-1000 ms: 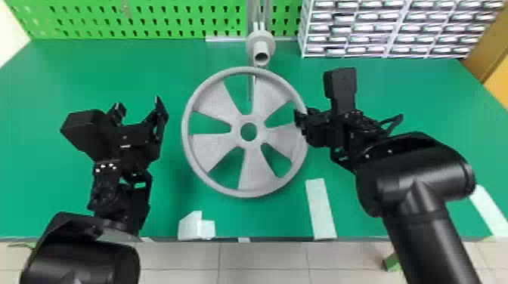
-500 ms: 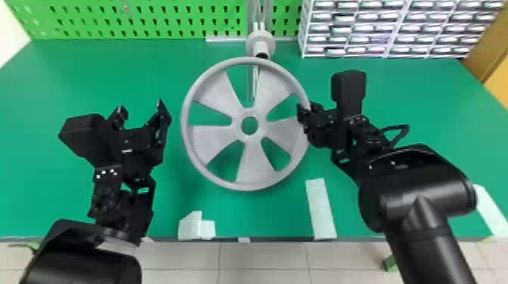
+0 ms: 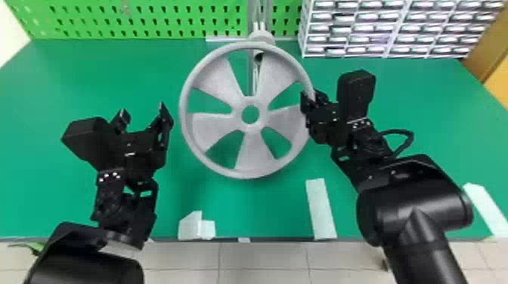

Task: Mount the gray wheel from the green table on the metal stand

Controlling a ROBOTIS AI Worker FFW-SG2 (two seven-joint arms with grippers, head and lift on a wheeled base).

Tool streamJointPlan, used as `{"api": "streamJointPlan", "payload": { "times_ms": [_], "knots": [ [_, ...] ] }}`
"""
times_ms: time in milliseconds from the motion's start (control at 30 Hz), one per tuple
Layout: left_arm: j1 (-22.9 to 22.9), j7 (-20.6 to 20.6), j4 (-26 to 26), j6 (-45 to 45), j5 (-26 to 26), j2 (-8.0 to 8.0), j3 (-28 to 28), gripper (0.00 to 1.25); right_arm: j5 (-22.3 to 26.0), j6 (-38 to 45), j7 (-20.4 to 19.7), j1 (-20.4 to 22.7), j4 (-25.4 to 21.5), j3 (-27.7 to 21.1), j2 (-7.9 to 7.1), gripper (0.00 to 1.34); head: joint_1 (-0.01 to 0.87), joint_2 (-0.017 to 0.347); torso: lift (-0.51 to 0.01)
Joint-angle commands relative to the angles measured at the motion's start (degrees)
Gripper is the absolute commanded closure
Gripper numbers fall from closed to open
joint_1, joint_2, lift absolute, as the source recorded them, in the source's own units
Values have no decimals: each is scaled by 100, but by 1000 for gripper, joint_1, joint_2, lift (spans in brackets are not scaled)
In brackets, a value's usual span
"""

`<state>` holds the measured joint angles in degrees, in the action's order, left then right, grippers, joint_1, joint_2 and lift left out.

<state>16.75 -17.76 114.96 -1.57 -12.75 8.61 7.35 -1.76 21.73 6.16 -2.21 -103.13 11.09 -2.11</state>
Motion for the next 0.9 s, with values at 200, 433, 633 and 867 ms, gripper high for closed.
{"api": "streamJointPlan", "payload": {
  "times_ms": [200, 433, 633, 867],
  "knots": [
    [48, 1, -9, 96, -61, 0, 100, 493, -26, -740, -185, 98, 170, 33, 53, 1332, 867, 52, -100],
    [75, 1, -26, 105, -149, 9, 223, 492, -17, -1048, -423, 116, 250, 104, 70, 1332, 867, 52, -100],
    [66, 1, -26, 122, -254, 167, 390, 492, -26, -1294, -607, 116, 337, 139, 88, 1332, 867, 52, -100],
    [-66, 1, -114, 122, -491, 387, 610, 492, 27, -1531, -792, 81, 443, 192, 88, 1332, 867, 52, -100]
  ]
}}
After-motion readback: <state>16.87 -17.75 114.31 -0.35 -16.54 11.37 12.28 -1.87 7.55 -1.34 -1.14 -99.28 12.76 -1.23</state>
